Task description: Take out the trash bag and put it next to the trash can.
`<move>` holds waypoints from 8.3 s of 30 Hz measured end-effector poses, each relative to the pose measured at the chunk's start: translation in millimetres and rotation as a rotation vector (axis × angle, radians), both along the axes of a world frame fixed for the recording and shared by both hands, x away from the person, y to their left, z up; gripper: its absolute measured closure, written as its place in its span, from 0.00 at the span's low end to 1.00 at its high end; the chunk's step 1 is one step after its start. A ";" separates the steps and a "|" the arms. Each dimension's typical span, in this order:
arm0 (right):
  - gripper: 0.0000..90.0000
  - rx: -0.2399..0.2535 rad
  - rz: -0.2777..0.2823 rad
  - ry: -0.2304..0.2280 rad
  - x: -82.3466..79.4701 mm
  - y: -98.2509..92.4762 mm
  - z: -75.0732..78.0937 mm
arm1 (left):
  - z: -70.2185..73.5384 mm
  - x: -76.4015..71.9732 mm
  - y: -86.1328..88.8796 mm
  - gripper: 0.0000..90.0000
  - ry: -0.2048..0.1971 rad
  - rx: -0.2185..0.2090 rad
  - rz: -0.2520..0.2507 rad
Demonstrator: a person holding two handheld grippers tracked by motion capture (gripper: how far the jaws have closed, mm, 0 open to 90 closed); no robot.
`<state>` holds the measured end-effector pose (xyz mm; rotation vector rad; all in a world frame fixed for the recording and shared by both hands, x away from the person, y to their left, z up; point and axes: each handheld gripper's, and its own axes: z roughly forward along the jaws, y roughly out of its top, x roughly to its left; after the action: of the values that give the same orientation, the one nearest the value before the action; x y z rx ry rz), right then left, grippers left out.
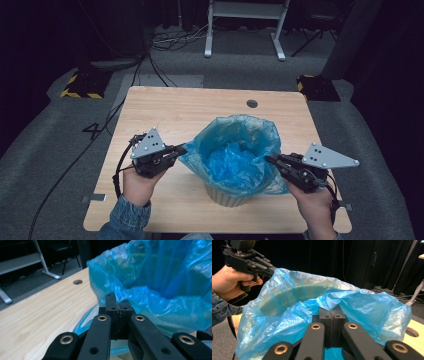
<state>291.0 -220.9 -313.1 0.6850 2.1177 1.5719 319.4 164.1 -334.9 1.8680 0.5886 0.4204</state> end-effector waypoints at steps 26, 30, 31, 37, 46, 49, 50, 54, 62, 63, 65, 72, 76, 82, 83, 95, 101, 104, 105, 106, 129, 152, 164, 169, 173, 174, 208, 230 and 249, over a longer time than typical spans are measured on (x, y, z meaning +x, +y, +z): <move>1.00 -0.010 0.098 -0.008 13.8 30.0 28.8 | 44.7 2.9 -58.3 1.00 -0.054 -0.014 -0.152; 1.00 -0.021 0.121 -0.004 13.9 38.0 29.6 | 50.3 3.4 -66.0 1.00 -0.057 -0.008 -0.163; 1.00 -0.022 0.127 -0.002 14.0 40.1 30.0 | 52.1 2.8 -69.9 1.00 -0.065 0.003 -0.168; 1.00 0.004 0.182 0.004 14.7 46.2 36.6 | 57.4 2.4 -82.4 1.00 -0.089 0.042 -0.179; 0.58 -0.042 0.206 0.110 28.2 62.6 31.6 | 58.9 2.6 -86.8 0.99 -0.088 0.043 -0.182; 0.49 -0.054 0.180 0.109 30.6 67.2 29.0 | 59.7 2.2 -87.7 0.99 -0.087 0.041 -0.191; 0.47 -0.059 0.171 0.105 31.1 68.6 28.8 | 60.1 1.5 -89.1 0.99 -0.090 0.039 -0.195; 0.43 -0.118 0.171 0.089 37.7 80.2 27.4 | 62.5 -1.9 -91.6 0.99 -0.094 0.053 -0.210; 0.96 -0.144 0.217 0.105 47.1 88.9 25.4 | 63.7 -4.0 -83.2 0.98 -0.104 0.037 -0.198; 0.99 -0.148 0.203 0.093 45.9 89.1 25.9 | 63.1 -3.8 -81.7 0.97 -0.106 0.036 -0.198; 1.00 -0.146 0.187 0.085 45.2 89.3 27.0 | 62.0 -4.5 -79.6 0.95 -0.110 0.028 -0.195; 1.00 -0.117 0.164 0.078 45.9 87.8 29.5 | 58.9 -11.7 -68.5 0.73 -0.122 0.013 -0.182; 1.00 -0.079 0.162 0.074 48.7 84.3 31.8 | 56.9 -13.9 -60.2 0.57 -0.140 0.008 -0.165; 1.00 -0.041 0.165 0.040 50.3 78.9 44.4 | 54.6 -16.0 -50.7 0.52 -0.126 0.020 -0.145; 1.00 -0.041 0.165 0.040 50.3 78.9 44.4 | 53.9 -16.7 -49.8 0.52 -0.125 0.026 -0.141; 1.00 0.010 0.174 -0.010 54.0 74.1 69.8 | 38.2 -27.3 -22.1 0.52 -0.083 0.034 -0.101; 1.00 0.025 0.166 -0.030 55.4 70.3 80.6 | 31.0 -31.1 -9.8 0.51 -0.073 0.037 -0.078; 1.00 0.023 0.161 -0.040 54.9 68.7 86.1 | 22.8 -33.1 -4.4 0.51 -0.061 0.060 -0.063; 1.00 0.025 0.158 -0.045 54.7 68.0 88.2 | 20.6 -33.4 -3.0 0.51 -0.059 0.064 -0.060; 1.00 0.026 0.157 -0.048 54.7 67.4 89.8 | 16.8 -33.7 -0.7 0.51 -0.055 0.067 -0.057; 1.00 0.020 0.048 -0.141 42.2 21.3 151.7 | -10.2 -31.6 18.4 0.49 -0.005 0.050 -0.001; 1.00 -0.016 -0.166 -0.160 32.1 -76.0 153.2 | -26.9 -25.6 29.8 0.48 0.050 0.069 0.046; 1.00 -0.064 -0.244 -0.058 50.5 -110.8 102.9 | -33.9 -24.0 34.9 0.47 0.070 0.078 0.070; 1.00 -0.085 -0.251 -0.018 60.1 -112.8 80.9 | -37.6 -23.0 39.4 0.47 0.080 0.082 0.082; 0.99 -0.078 -0.254 0.007 68.1 -111.5 63.0 | -39.1 -23.4 41.7 0.47 0.087 0.083 0.087; 0.99 -0.077 -0.254 0.011 69.1 -111.3 61.0 | -39.5 -23.7 42.2 0.47 0.089 0.083 0.089; 0.72 -0.112 -0.241 0.201 111.4 -94.9 -26.9 | -49.7 -31.9 64.3 0.47 0.117 0.094 0.190; 0.47 -0.118 -0.249 0.151 40.0 -133.9 -17.3 | -58.6 -32.8 66.7 0.46 0.140 0.097 0.189; 0.43 -0.177 -0.310 0.256 18.3 -165.5 -90.8 | -85.5 -42.6 82.2 0.43 0.138 0.108 0.230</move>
<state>309.4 -386.5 -403.9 1.1393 2.1649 1.1691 276.9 246.3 -420.5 1.9501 0.8946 0.4835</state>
